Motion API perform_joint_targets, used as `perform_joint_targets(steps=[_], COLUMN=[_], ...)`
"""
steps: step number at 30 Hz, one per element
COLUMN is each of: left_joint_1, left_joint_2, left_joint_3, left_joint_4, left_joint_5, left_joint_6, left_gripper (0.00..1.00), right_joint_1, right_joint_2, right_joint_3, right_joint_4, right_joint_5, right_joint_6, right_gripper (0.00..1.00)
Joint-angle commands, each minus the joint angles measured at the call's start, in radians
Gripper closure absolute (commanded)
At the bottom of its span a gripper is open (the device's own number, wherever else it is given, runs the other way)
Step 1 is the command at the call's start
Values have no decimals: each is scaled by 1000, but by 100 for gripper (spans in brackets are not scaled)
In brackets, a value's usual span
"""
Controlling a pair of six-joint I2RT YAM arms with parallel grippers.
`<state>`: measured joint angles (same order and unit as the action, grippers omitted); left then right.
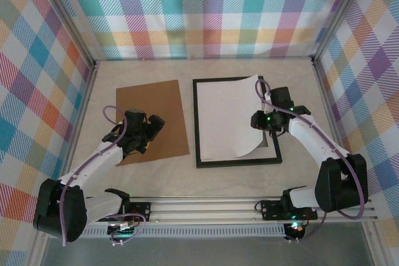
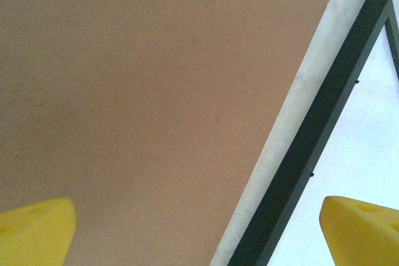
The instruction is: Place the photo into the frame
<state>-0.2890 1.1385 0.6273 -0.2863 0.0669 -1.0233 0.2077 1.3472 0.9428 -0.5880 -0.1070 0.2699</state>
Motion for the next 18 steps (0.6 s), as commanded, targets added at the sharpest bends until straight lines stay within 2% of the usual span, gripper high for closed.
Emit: perform_joint_targets(steps=[1,6,8,9,12,18], left_joint_1=[13,14,17,20,39,172], left_joint_2=[15,23,24,23,19,-4], left_joint_3=[29,40,41,42,41,40], left_joint_4=[-21,-22,-22,-25,-28,-66], left_joint_5=[-4,-10,-11,-9,-6,3], left_joint_6=[25,31,34,35,48,135], left_gripper=[0,0,0,0,0,0], right_joint_1=[-7,-7,-7,-7,-7,28], right_joint_2=[3,0,-1,-1,-8,-7], right_joint_3=[38,72,86,92,108,100], right_joint_4=[-47,-118,-135,-141,-133,-24], right_joint_5=[60,213,275,293,278,71], right_joint_6=[-5,12,21,25,33,99], right_gripper=[47,21,6,1,1,1])
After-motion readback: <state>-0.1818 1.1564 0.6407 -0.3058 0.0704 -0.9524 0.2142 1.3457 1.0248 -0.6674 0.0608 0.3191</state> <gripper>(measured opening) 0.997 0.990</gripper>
